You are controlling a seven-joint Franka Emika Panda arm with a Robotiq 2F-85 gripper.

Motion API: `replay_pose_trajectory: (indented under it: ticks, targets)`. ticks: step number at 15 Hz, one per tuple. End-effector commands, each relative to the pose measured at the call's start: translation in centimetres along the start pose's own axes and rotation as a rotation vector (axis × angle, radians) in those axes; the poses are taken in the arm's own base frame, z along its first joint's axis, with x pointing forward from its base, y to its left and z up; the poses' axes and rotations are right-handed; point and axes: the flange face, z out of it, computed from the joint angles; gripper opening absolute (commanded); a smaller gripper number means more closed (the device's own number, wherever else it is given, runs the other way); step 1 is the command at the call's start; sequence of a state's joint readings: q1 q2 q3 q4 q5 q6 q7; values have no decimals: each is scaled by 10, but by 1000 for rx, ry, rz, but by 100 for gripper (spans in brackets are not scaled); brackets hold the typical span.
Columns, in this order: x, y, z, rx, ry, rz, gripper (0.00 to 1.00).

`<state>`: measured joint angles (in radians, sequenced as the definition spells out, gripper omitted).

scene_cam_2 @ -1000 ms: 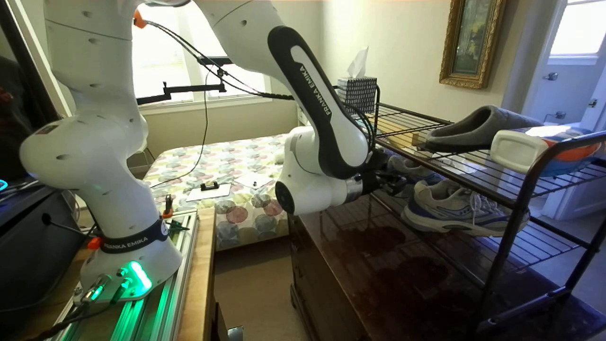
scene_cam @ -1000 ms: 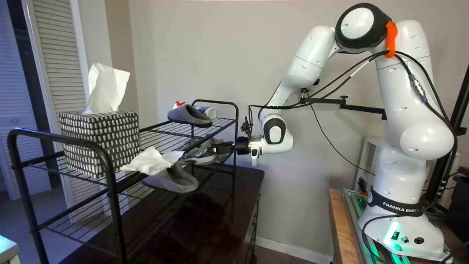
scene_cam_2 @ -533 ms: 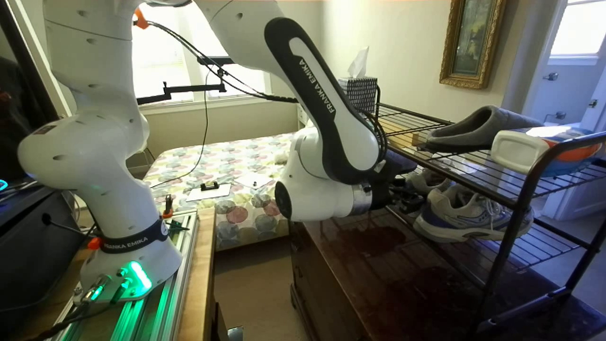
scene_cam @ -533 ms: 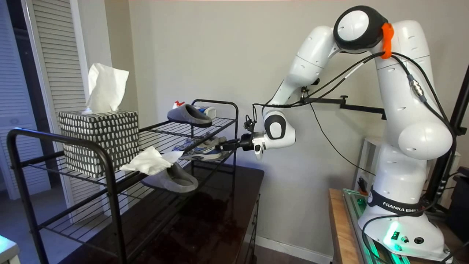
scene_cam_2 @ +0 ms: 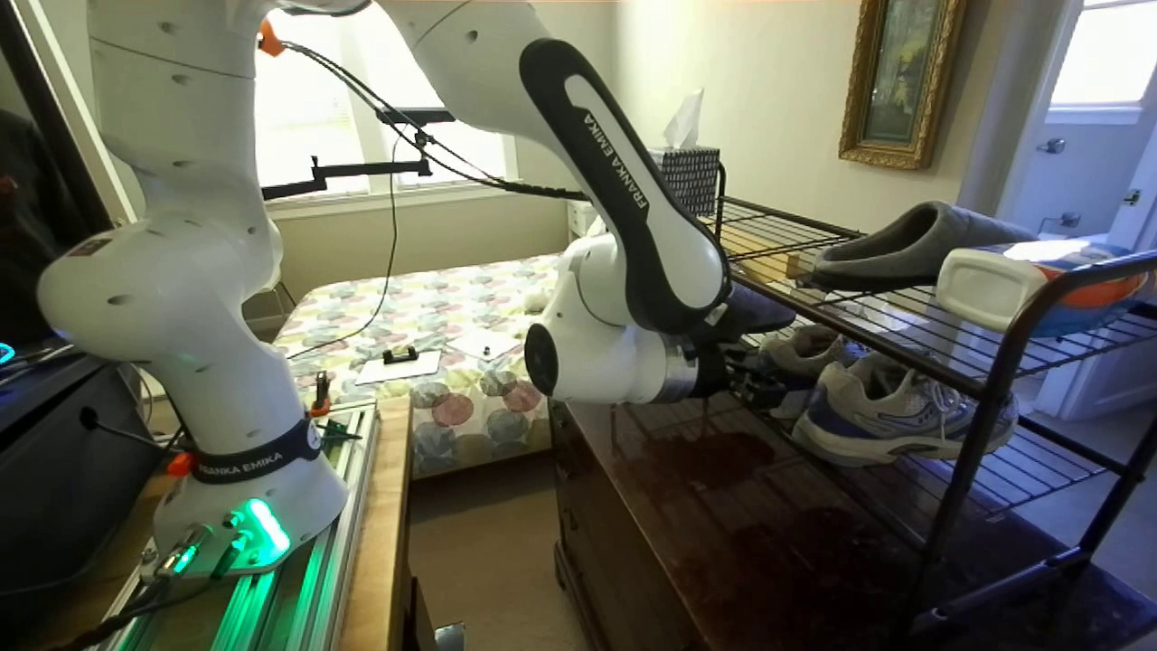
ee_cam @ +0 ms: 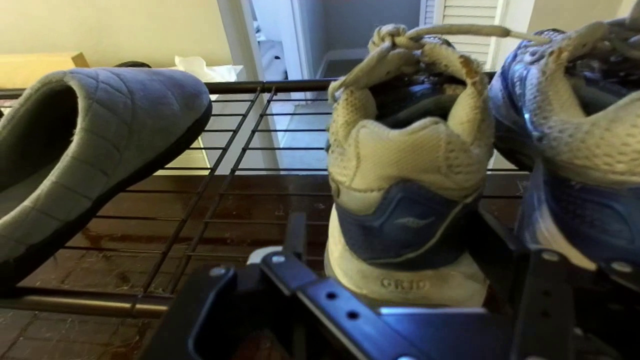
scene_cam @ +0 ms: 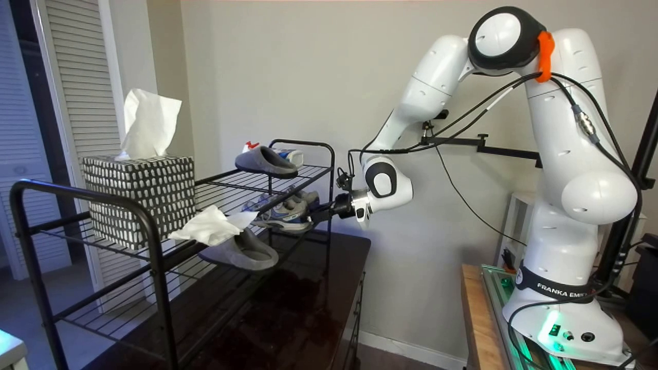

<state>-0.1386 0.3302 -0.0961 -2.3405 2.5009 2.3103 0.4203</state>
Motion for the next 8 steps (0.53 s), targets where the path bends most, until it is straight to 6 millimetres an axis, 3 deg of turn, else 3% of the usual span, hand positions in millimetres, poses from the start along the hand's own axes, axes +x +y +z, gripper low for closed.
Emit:
replay_pose_trajectory:
  ticks: [1,3,8]
  targets:
    - [2,4,-2,-16,30,-4,100]
    - [5,0,-16,1,41,-1,100]
    - [37,-6,-92,-44,233,-42,100]
